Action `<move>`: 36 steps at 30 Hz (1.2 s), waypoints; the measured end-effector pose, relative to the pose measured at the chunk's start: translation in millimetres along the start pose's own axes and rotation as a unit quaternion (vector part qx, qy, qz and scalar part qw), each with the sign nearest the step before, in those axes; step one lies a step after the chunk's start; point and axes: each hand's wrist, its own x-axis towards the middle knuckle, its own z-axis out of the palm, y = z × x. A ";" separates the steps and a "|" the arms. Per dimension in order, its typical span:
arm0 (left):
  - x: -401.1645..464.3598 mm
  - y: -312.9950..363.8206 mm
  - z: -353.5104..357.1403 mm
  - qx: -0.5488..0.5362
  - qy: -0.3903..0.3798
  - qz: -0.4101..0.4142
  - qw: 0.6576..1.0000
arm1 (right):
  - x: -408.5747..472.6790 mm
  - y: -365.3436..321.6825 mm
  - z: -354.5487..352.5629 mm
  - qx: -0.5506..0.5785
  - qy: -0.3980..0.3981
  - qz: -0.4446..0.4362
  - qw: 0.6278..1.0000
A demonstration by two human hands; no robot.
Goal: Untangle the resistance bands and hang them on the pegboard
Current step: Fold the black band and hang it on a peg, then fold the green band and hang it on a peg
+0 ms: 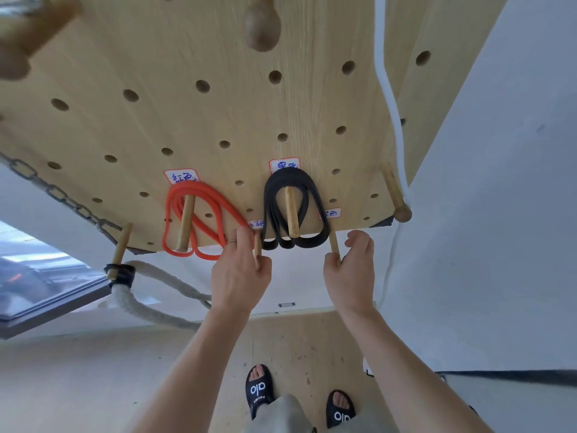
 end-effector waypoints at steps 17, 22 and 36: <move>-95.8 -34.6 -8.2 0.067 -0.064 -0.029 0.995 | -70.9 -17.7 30.0 -0.055 -0.202 -0.172 0.963; -130.0 -74.9 -21.4 0.089 -0.078 -0.059 0.991 | -107.8 -36.6 50.7 -0.096 -0.290 -0.205 0.930; -366.4 -269.4 -67.5 0.050 -0.085 -0.363 0.926 | -312.0 -53.6 204.2 -0.273 -0.548 -0.357 0.706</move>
